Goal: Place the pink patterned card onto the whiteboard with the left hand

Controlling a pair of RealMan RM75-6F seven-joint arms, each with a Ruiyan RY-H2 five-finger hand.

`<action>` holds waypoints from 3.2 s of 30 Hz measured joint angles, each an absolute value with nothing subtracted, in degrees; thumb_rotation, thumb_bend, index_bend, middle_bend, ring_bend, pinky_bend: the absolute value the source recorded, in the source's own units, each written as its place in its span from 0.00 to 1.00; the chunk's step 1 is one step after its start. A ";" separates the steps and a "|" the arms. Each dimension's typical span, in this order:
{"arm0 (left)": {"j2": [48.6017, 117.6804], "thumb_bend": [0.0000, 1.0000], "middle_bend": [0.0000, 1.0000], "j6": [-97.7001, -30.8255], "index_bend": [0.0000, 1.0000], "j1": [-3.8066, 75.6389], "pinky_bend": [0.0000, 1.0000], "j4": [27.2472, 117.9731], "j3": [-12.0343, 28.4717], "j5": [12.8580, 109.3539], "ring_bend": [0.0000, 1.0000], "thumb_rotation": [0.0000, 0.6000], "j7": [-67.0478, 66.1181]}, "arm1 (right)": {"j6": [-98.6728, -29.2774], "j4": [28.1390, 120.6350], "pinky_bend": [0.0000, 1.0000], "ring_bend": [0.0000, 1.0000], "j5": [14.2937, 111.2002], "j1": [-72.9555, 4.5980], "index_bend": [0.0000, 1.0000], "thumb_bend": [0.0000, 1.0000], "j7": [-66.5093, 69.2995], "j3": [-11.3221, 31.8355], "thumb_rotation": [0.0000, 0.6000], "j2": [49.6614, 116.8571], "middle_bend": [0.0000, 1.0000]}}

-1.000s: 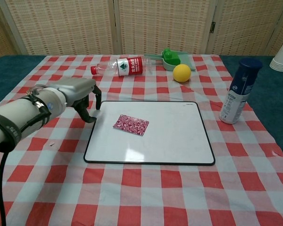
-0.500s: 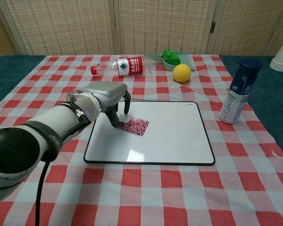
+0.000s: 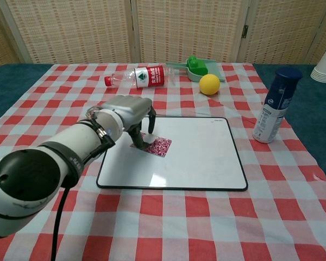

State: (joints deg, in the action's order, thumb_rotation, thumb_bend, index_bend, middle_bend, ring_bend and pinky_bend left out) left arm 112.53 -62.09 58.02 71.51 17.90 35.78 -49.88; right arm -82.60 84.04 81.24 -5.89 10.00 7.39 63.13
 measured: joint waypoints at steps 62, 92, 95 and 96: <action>96.79 0.21 0.90 -67.03 0.27 50.53 0.92 84.41 15.80 39.26 0.96 1.00 -45.82 | -82.67 84.18 0.00 0.00 82.80 -5.93 0.01 0.00 9.52 6.48 1.00 63.33 0.03; 84.37 0.28 0.61 -95.73 0.29 19.23 0.76 68.15 -1.78 82.66 0.67 1.00 -4.50 | -85.66 82.86 0.00 0.00 85.20 -6.20 0.02 0.00 2.77 6.06 1.00 67.63 0.03; 83.87 0.28 0.61 -97.10 0.29 17.35 0.76 66.70 -1.53 83.17 0.67 1.00 -2.38 | -86.05 82.52 0.00 0.00 85.38 -6.27 0.02 0.00 2.00 6.16 1.00 68.26 0.03; 83.58 0.28 0.61 -97.69 0.29 16.81 0.76 66.54 -1.23 83.47 0.67 1.00 -1.71 | -86.16 82.36 0.00 0.00 85.54 -6.31 0.02 0.00 1.70 6.14 1.00 68.49 0.03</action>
State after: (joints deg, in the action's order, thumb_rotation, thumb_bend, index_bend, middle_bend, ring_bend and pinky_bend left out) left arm 83.58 -97.69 16.81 66.54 -1.23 83.47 -1.71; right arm -86.16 82.36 85.54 -6.31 1.70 6.14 68.49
